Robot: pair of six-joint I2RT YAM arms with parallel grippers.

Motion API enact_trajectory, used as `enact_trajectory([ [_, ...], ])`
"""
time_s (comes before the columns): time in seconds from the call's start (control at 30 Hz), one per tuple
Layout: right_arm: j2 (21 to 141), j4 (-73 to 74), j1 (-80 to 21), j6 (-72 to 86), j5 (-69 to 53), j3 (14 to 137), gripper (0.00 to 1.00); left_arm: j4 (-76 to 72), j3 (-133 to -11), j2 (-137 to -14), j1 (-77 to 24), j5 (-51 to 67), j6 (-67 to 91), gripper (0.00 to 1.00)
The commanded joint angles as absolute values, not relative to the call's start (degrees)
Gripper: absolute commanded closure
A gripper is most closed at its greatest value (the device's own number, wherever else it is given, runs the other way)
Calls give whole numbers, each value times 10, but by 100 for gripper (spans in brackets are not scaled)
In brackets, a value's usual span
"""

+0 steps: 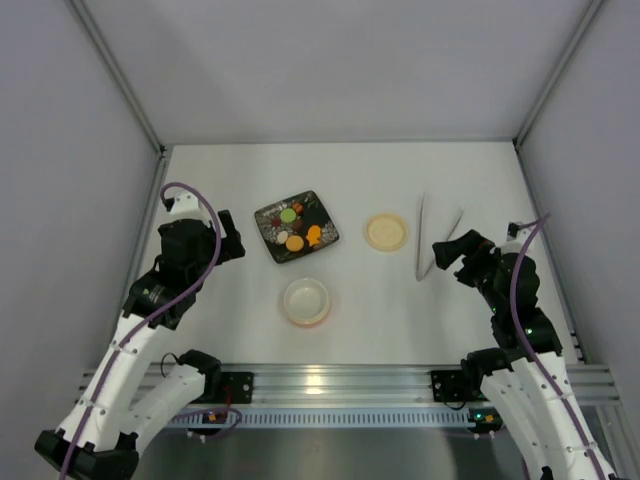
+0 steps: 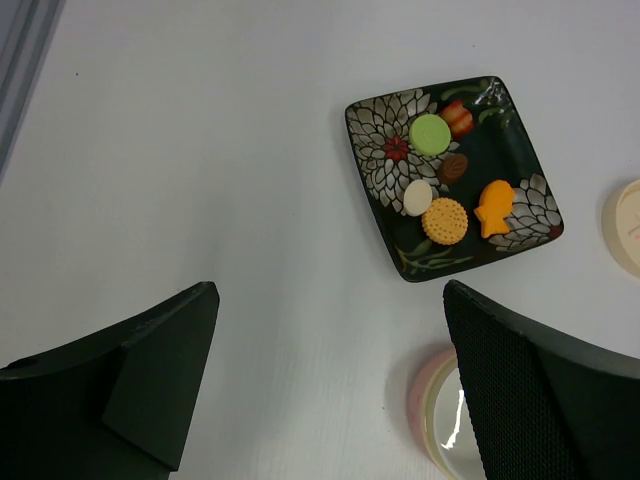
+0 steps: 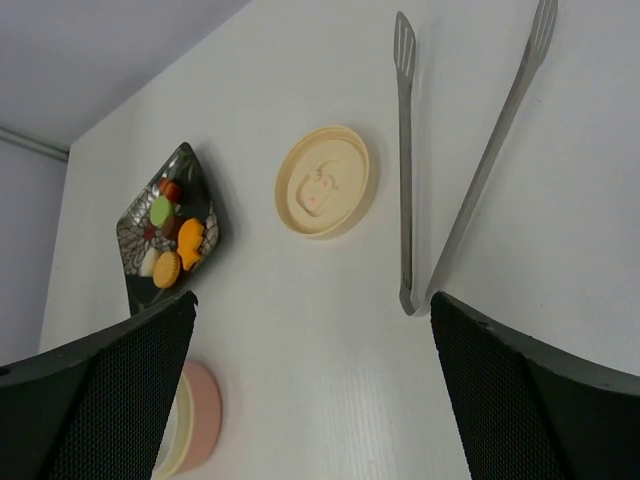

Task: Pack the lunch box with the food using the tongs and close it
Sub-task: Pick up the clamp at the center of the board.

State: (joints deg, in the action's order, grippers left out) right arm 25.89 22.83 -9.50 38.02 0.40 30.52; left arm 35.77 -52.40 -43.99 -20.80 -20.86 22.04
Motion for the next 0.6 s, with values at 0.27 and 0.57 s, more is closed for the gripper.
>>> enact_trajectory([
  [0.27,307,319,-87,334,108,383,0,342,-533,-439,-209,-214,212,1],
  [0.57,392,347,-87,314,177,410,0,351,-537,-449,-209,-223,214,1],
])
